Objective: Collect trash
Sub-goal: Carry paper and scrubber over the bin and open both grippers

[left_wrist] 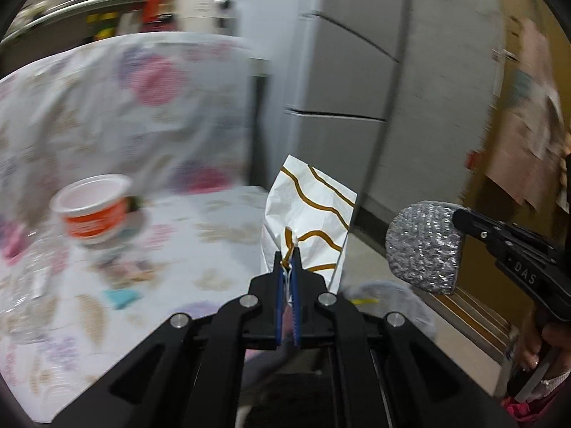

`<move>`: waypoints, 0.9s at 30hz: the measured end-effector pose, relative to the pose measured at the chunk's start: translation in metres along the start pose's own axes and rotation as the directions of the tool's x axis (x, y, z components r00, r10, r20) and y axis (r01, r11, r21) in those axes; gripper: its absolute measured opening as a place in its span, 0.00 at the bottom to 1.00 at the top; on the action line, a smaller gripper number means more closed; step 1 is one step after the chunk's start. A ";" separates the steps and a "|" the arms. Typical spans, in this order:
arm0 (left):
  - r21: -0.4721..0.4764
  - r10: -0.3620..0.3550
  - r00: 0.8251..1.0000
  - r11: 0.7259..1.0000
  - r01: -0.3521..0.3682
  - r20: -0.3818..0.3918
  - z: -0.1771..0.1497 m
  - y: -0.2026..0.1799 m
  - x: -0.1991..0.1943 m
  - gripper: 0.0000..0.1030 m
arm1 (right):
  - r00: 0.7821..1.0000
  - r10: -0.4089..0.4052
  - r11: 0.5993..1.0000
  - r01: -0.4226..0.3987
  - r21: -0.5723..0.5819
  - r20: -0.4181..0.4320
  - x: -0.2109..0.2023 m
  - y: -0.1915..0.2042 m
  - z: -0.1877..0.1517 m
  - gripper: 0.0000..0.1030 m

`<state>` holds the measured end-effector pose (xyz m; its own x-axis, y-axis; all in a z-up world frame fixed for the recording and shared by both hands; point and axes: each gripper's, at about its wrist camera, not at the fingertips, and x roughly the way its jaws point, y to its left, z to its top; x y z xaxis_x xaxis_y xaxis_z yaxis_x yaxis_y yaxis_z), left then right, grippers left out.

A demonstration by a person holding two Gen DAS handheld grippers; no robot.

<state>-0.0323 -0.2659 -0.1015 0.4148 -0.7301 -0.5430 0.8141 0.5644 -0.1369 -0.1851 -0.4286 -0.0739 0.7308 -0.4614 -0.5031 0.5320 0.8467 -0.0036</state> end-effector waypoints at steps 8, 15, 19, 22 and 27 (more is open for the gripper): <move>0.107 -0.158 0.985 0.981 0.165 -0.073 -0.007 -0.090 0.047 0.03 | 0.993 -0.108 0.988 0.113 0.109 -0.051 -0.010 -0.075 -0.043 0.03; 0.163 -0.197 0.968 0.962 0.222 -0.154 -0.013 -0.131 0.092 0.03 | 0.988 -0.112 0.969 0.132 0.207 -0.107 0.014 -0.122 -0.074 0.03; 0.155 -0.209 0.958 0.958 0.241 -0.198 -0.012 -0.142 0.118 0.03 | 0.986 -0.096 0.960 0.128 0.248 -0.134 0.034 -0.142 -0.086 0.04; 0.153 -0.200 0.954 0.960 0.236 -0.222 -0.011 -0.145 0.131 0.15 | 0.985 -0.076 0.948 0.119 0.294 -0.154 0.048 -0.156 -0.091 0.08; 0.144 -0.199 0.953 0.961 0.235 -0.230 -0.011 -0.143 0.144 0.37 | 0.981 -0.074 0.932 0.133 0.336 -0.181 0.059 -0.170 -0.099 0.30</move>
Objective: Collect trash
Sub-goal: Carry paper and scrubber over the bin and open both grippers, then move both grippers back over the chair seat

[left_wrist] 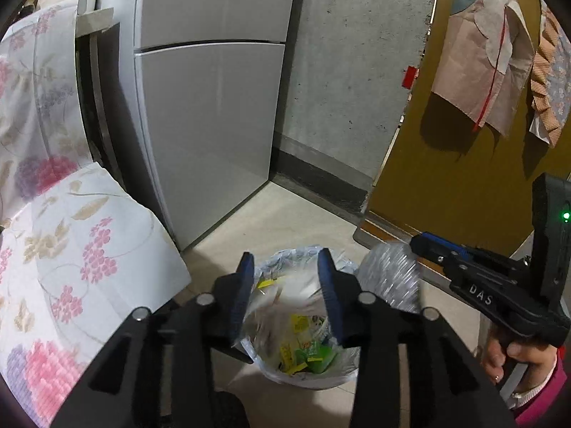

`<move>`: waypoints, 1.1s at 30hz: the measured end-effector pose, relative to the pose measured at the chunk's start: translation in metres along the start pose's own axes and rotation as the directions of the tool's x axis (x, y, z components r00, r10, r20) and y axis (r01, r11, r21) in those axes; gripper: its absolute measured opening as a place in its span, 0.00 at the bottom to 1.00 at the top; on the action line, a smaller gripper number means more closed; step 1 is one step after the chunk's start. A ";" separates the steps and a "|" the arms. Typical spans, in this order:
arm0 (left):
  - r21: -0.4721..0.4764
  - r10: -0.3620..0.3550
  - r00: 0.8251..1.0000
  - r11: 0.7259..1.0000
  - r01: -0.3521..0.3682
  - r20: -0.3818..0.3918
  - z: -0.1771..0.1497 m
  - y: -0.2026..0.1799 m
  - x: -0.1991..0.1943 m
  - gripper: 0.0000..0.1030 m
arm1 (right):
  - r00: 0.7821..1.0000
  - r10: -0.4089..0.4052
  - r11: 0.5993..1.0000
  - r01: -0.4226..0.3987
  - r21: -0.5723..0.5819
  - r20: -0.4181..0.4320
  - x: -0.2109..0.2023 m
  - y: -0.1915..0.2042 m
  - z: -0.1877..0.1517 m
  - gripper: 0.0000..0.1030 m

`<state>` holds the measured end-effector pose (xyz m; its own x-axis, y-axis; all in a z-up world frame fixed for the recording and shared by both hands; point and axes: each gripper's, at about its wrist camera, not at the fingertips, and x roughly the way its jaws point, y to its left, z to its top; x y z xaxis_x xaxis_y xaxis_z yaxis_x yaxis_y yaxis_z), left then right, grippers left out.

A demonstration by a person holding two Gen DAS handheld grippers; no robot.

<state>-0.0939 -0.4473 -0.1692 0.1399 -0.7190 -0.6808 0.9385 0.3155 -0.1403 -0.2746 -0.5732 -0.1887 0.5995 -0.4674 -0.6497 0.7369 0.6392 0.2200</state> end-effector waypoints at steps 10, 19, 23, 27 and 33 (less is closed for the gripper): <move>-0.059 0.058 0.998 0.997 -0.056 0.029 0.001 0.028 -0.024 0.39 | 0.997 -0.019 1.000 0.019 -0.009 0.074 -0.024 0.015 0.011 0.38; -0.136 0.164 0.981 0.979 -0.150 0.100 -0.010 0.074 -0.092 0.39 | 0.979 0.100 0.991 -0.082 -0.109 0.177 -0.074 0.094 0.034 0.38; -0.167 0.242 0.965 0.960 -0.223 0.099 -0.027 0.099 -0.126 0.39 | 0.971 0.196 0.965 -0.165 -0.204 0.139 -0.077 0.152 0.030 0.38; -0.209 0.317 0.946 0.931 -0.298 0.064 -0.049 0.129 -0.159 0.41 | 0.958 0.274 0.927 -0.240 -0.288 0.083 -0.072 0.207 0.020 0.38; -0.310 0.426 0.905 0.862 -0.402 0.009 -0.088 0.179 -0.211 0.45 | 0.925 0.379 0.843 -0.356 -0.404 -0.026 -0.060 0.293 -0.002 0.41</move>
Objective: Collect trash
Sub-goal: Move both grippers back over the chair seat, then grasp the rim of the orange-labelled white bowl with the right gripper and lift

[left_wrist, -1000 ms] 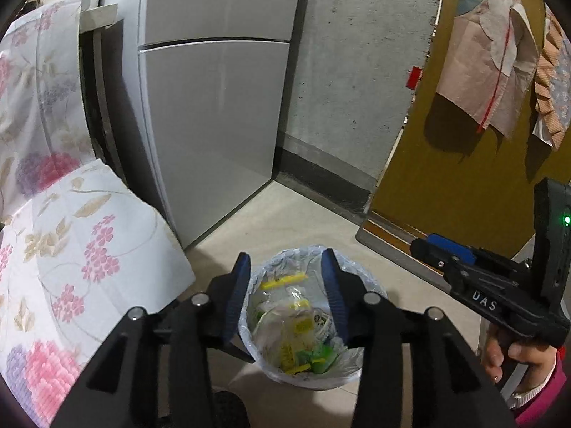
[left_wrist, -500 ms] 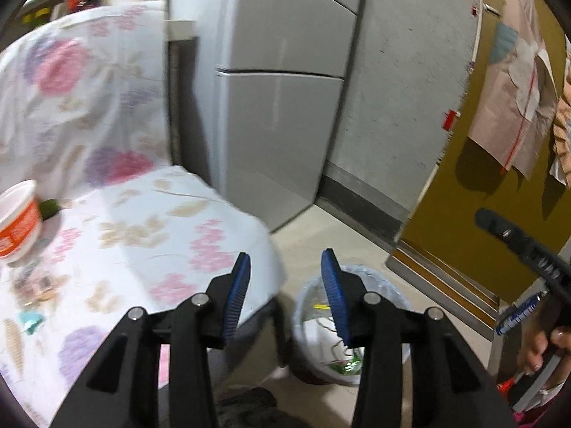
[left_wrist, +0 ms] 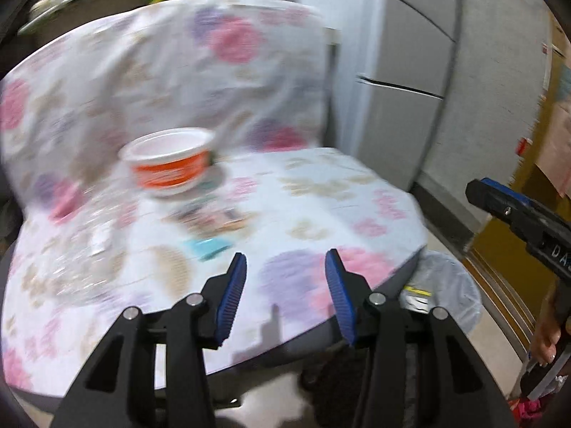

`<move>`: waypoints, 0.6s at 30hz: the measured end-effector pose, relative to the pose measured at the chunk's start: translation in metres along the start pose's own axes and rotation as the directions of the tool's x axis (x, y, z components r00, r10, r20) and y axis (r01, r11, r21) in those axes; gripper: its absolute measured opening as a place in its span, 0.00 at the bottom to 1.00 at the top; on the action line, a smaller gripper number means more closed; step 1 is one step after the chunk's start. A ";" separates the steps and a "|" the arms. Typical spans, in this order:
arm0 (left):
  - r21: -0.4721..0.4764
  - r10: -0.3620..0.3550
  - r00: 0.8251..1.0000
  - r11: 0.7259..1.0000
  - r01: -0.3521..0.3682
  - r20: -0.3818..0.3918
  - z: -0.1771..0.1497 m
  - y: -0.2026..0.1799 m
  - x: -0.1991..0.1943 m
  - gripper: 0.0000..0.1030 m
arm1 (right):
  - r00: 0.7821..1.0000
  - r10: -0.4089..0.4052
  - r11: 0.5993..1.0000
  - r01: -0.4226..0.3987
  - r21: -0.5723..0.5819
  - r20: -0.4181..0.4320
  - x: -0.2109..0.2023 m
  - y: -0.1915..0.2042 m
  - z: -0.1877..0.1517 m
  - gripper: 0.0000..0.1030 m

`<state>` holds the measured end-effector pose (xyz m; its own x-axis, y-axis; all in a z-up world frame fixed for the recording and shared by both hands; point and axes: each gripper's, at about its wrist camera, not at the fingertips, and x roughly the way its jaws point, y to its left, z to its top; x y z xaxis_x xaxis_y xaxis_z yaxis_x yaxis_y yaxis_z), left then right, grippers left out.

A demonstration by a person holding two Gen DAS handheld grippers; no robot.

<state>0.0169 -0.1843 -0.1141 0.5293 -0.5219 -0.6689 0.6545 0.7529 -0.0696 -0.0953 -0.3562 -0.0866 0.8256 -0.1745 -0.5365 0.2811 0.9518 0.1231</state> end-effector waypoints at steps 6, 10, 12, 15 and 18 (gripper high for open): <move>-0.122 0.150 0.989 0.981 -0.150 -0.002 -0.015 0.084 -0.026 0.56 | 0.995 0.077 0.994 -0.081 -0.072 -0.061 0.034 0.048 0.001 0.49; -0.190 0.242 0.970 0.952 -0.241 -0.022 -0.018 0.125 -0.033 0.58 | 0.991 0.098 0.988 -0.108 -0.110 -0.092 0.053 0.069 0.005 0.51; -0.232 0.273 0.962 0.934 -0.272 -0.028 -0.018 0.145 -0.036 0.60 | 0.990 0.102 0.986 -0.114 -0.120 -0.098 0.059 0.074 0.009 0.51; -0.258 0.305 0.952 0.918 -0.301 -0.028 -0.017 0.162 -0.039 0.63 | 0.989 0.101 0.985 -0.115 -0.125 -0.112 0.074 0.080 0.015 0.52; -0.265 0.326 0.945 0.909 -0.323 -0.036 -0.013 0.175 -0.036 0.63 | 0.987 0.104 0.984 -0.120 -0.130 -0.119 0.091 0.087 0.023 0.52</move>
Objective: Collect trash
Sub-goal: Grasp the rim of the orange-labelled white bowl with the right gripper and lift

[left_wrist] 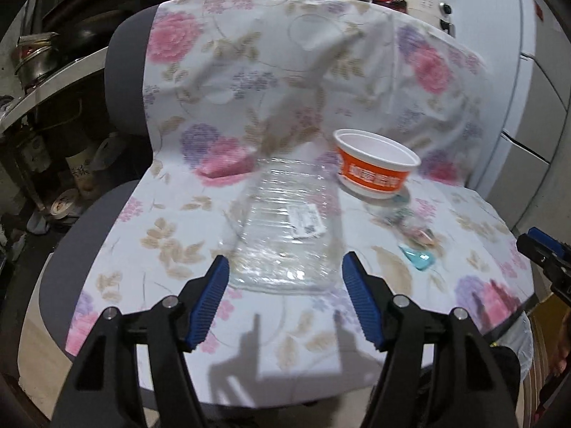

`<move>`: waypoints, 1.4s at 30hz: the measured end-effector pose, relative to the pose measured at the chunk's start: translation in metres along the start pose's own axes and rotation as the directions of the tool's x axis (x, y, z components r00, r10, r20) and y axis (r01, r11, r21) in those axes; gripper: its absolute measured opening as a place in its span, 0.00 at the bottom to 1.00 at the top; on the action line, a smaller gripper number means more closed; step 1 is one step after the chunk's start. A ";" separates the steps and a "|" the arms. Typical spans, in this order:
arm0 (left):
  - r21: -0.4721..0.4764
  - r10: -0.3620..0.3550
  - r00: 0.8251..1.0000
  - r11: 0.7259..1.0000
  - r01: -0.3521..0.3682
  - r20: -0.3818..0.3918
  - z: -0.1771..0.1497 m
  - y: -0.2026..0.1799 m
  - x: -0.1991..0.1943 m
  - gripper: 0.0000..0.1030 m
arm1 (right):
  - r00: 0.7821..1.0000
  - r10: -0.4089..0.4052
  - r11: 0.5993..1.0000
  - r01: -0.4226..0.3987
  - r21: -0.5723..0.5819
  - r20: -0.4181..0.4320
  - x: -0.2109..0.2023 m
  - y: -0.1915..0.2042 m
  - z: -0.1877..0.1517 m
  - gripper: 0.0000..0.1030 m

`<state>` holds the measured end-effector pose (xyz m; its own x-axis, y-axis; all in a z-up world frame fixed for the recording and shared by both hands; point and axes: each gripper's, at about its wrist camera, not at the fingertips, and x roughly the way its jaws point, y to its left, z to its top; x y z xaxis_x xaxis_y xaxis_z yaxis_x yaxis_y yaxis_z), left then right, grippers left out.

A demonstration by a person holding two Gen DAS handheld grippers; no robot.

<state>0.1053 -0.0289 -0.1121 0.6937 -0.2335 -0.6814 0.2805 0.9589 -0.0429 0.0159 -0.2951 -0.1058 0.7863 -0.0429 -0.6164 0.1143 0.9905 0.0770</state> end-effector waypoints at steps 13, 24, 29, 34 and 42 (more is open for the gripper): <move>-0.013 0.052 0.999 0.999 -0.052 -0.010 0.043 0.006 0.051 0.63 | 1.000 0.008 0.999 -0.006 0.051 -0.029 0.121 0.001 0.085 0.52; -0.004 0.051 0.998 0.999 -0.051 -0.025 0.051 0.001 0.073 0.63 | 0.984 0.043 0.988 -0.016 0.156 -0.174 0.188 -0.004 0.089 0.38; -0.006 0.030 0.999 1.000 -0.030 -0.024 0.048 -0.004 0.063 0.63 | 0.985 0.107 0.980 -0.082 0.183 -0.133 0.159 -0.001 0.084 0.06; -0.004 0.021 1.000 1.000 -0.021 0.013 0.048 -0.007 0.039 0.63 | 0.986 0.131 0.981 -0.115 0.155 -0.098 0.113 0.005 0.085 0.05; 0.022 -0.049 0.999 0.999 0.048 0.022 0.038 -0.021 0.011 0.63 | 0.947 0.289 0.941 -0.253 0.225 -0.143 0.065 0.001 0.052 0.05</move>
<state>0.1319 -0.0577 -0.0912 0.6938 -0.2835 -0.6620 0.3284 0.9427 -0.0595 0.0991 -0.3036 -0.1053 0.6902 0.2645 -0.6735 0.0451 0.9132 0.4049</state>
